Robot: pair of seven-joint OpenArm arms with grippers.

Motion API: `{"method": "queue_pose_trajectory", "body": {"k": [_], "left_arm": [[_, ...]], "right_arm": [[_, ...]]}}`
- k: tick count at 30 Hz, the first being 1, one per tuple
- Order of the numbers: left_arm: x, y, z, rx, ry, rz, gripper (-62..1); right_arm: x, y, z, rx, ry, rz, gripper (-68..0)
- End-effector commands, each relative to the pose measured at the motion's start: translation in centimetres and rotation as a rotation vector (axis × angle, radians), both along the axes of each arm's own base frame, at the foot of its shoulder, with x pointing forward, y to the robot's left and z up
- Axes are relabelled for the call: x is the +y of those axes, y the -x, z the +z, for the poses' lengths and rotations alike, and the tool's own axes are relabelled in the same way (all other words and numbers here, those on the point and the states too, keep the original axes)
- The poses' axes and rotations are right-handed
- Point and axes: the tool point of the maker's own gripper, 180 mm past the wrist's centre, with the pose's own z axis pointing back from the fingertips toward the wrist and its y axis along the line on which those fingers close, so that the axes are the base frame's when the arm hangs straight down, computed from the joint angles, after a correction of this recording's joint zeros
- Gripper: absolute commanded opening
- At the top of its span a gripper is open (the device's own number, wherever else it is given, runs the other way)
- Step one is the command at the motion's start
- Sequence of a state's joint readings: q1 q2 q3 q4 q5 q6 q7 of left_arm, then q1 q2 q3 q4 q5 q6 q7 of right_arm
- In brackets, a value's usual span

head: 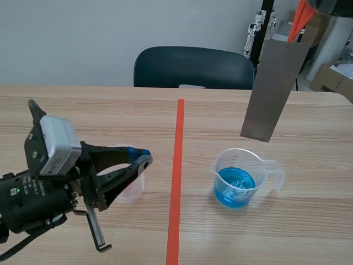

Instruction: Do the redox reaction experiment. raise the plate out of the solution

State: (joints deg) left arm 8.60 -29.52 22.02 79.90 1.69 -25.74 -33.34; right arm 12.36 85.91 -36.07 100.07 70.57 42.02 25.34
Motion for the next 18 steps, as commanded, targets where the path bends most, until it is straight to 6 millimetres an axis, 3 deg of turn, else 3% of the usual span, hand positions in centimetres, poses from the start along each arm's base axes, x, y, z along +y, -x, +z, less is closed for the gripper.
{"method": "queue_pose_trajectory", "body": {"k": [1,10,18], "left_arm": [[-0.3,-0.5,1.0,-0.012,0.03,0.002,-57.1],[-1.6,-1.8,0.0,-0.001,0.011,-0.02,-57.1],[-3.4,-2.2,0.6,-0.022,0.012,-0.066,-57.1]], "right_arm": [[0.1,0.0,1.6,-0.032,-0.03,0.01,-67.3],[0.1,0.0,1.6,-0.032,-0.03,0.01,-67.3],[0.1,-0.1,1.8,-0.025,-0.051,0.003,-67.3]]}}
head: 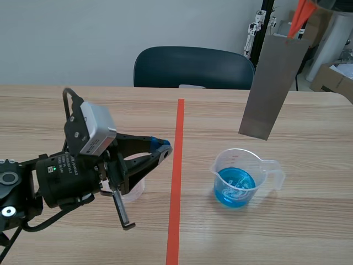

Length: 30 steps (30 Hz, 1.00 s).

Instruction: Do the redox reaction experiment. raise the plate out of the solution

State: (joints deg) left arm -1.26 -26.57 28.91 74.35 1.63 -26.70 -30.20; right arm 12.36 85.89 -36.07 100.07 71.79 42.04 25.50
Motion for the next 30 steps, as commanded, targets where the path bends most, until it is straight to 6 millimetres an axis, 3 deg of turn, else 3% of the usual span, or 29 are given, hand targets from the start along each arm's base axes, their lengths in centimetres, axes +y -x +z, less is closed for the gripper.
{"method": "queue_pose_trajectory", "body": {"k": [1,14,30], "left_arm": [[-0.8,-0.3,1.2,-0.02,0.032,-0.007,-57.1],[-1.9,-1.5,2.2,-0.046,0.045,-0.004,-57.1],[-2.5,-1.8,1.0,-0.014,0.039,-0.018,-57.1]], "right_arm": [[0.1,0.0,1.5,-0.03,-0.029,0.009,-67.3],[0.1,-0.1,1.7,-0.025,-0.044,0.004,-67.3],[0.1,-0.1,1.6,-0.024,-0.038,0.005,-67.3]]}}
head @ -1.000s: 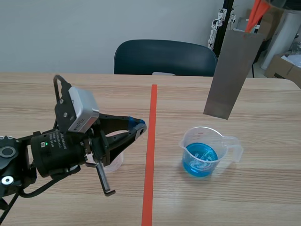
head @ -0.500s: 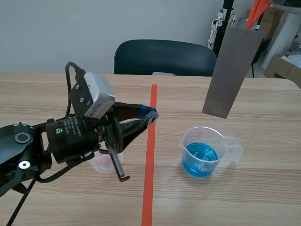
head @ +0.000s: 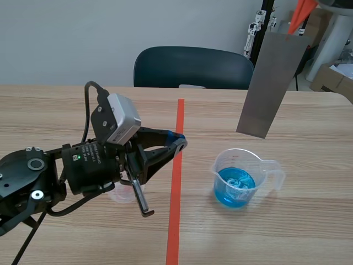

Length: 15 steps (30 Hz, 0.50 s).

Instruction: Do the redox reaction experiment. raise the plate out of the solution

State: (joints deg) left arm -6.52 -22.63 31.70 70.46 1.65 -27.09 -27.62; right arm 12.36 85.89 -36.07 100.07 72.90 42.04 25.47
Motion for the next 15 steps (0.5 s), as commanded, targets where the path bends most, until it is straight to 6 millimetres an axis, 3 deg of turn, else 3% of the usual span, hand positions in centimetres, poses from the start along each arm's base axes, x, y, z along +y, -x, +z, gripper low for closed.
{"method": "queue_pose_trajectory", "body": {"k": [1,15], "left_arm": [[-0.58,-0.23,1.3,-0.02,0.045,-0.004,-57.1],[-1.07,-0.54,1.86,-0.037,0.053,-0.009,-57.1]], "right_arm": [[0.1,0.01,1.4,-0.03,-0.021,0.01,-67.3],[0.14,0.05,0.98,-0.019,-0.01,0.011,-67.3]]}}
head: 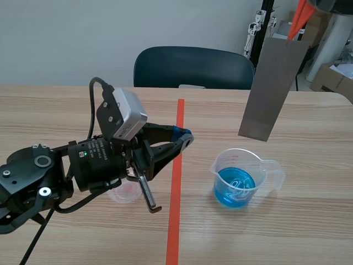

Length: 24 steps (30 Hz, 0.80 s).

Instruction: Do the redox reaction experiment. raise the plate out of the solution

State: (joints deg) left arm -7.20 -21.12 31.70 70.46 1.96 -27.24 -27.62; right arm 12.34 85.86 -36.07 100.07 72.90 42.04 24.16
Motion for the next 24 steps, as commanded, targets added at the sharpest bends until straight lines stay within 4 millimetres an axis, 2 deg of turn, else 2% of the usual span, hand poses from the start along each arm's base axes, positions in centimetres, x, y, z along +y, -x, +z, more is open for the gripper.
{"method": "queue_pose_trajectory", "body": {"k": [1,19,24], "left_arm": [[-0.31,-0.31,1.17,-0.024,0.029,-0.004,-57.1],[-0.34,-0.66,1.49,-0.035,0.027,-0.005,-57.1],[-0.89,-0.7,1.76,-0.036,0.03,-0.019,-57.0]], "right_arm": [[0.13,0.03,1.41,-0.029,-0.03,0.01,-67.3],[0.13,0.03,1.41,-0.029,-0.03,0.01,-67.3],[0.13,0.03,1.4,-0.029,-0.03,0.01,-67.3]]}}
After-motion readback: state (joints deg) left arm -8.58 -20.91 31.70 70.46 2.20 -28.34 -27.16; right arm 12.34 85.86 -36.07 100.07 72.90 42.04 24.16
